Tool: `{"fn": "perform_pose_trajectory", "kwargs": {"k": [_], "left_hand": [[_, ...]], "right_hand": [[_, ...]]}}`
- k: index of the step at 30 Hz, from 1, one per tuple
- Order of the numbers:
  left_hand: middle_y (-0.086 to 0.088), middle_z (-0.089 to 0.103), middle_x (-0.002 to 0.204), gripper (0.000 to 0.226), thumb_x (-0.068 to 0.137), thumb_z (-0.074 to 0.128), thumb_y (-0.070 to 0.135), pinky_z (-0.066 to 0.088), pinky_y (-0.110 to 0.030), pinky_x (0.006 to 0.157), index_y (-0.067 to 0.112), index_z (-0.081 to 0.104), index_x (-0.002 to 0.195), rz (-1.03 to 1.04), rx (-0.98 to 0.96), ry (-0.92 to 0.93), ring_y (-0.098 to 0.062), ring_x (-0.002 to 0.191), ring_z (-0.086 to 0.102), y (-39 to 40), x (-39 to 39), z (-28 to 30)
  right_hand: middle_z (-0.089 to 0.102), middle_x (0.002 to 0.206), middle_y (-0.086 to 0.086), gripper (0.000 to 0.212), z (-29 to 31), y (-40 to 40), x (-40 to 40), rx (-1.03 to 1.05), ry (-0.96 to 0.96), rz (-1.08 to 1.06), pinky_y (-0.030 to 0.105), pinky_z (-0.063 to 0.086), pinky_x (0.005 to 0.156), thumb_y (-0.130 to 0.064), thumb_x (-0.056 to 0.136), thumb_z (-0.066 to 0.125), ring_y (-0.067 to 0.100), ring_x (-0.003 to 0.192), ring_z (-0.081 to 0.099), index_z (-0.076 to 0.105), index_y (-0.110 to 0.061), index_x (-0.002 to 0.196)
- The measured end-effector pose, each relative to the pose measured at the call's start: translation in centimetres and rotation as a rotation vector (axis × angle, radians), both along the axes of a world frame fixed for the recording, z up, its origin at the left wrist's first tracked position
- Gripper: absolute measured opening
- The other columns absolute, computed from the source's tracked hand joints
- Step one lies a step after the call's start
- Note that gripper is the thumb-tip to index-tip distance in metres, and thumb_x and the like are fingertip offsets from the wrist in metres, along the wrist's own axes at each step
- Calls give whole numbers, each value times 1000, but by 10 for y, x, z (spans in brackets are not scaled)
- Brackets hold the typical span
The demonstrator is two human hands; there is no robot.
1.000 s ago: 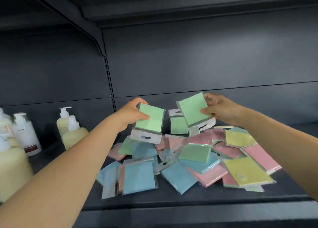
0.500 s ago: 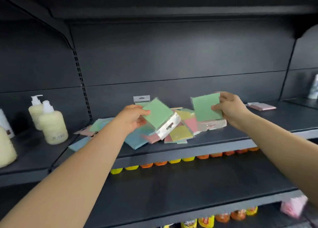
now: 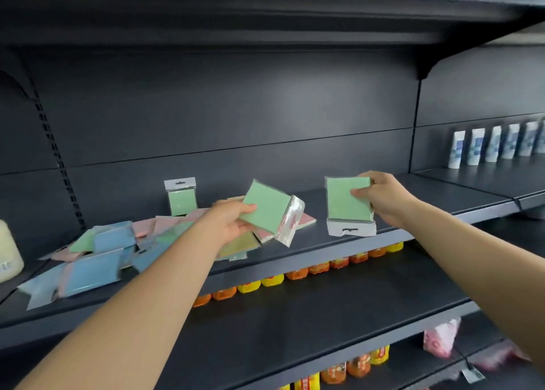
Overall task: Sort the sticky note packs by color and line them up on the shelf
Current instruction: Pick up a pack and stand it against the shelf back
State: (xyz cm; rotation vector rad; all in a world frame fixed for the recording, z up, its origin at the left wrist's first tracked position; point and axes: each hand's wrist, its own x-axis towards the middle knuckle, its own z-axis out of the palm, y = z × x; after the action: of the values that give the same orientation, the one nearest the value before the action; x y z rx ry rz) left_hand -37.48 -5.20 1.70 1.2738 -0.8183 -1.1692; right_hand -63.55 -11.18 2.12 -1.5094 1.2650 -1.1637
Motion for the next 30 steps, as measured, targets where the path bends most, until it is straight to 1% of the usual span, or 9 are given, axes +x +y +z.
{"fn": "perform_pose_trajectory", "kwargs": {"k": [4,8,12,15,19,21,23,26,30], "left_hand": [[-19,58,124,9,94,49,-2,46,-40,79,1,57,96,35,31,88,-30,111,57,-43,-37,-9],[-15,61,118,12,90,58,4,45,-33,77,8,53,80,170,14,106,-23,85,60,-101,-65,-22],[-12,64,115,11,85,64,4,51,-25,55,10,55,84,259,17,124,-15,74,60,-161,-84,-34],[-13,64,105,13,85,63,-2,49,-27,66,7,53,87,297,9,184,-17,75,61,-203,-103,-41],[-11,62,85,14,85,58,-9,51,-33,74,5,54,83,326,-2,248,-19,73,61,-238,-130,-50],[-13,63,89,17,85,54,-13,51,-33,68,3,57,89,313,-23,285,-21,76,62,-251,-139,-59],[-15,63,102,32,84,51,-17,51,-34,69,1,54,110,289,-71,315,-23,83,63,-263,-146,-67],[-13,61,105,43,85,47,-18,50,-37,75,9,46,119,321,-139,340,-23,87,61,-277,-153,-80],[-11,61,105,24,92,49,-5,48,-39,78,11,51,109,362,-176,367,-26,95,61,-293,-154,-96]], "right_hand": [[63,106,20,31,-6,-45,-35,23,-16,21,36,53,74,7,90,54,29,91,62,57,-1,120],[64,106,20,30,-14,-109,-66,41,3,43,37,53,74,8,88,55,30,88,63,61,-3,115],[63,105,20,31,-28,-178,-88,46,10,77,40,49,81,7,85,59,29,90,61,64,-6,112],[65,101,20,30,-38,-226,-103,72,42,148,42,48,81,4,84,62,32,89,62,65,-8,111],[67,102,23,21,-50,-273,-122,52,226,239,45,49,79,-5,75,69,35,90,63,68,-23,87],[66,109,18,22,-53,-288,-129,32,301,305,45,51,84,0,75,66,35,95,63,67,-20,84],[67,111,10,23,-50,-297,-134,3,418,364,39,50,86,3,75,65,30,104,62,65,-19,83],[69,98,5,23,-39,-307,-137,-13,611,505,29,44,74,-2,75,69,23,92,63,63,-18,88],[57,58,-19,23,-30,-314,-131,-59,812,626,21,38,62,-26,75,76,2,57,52,63,-21,95]]}}
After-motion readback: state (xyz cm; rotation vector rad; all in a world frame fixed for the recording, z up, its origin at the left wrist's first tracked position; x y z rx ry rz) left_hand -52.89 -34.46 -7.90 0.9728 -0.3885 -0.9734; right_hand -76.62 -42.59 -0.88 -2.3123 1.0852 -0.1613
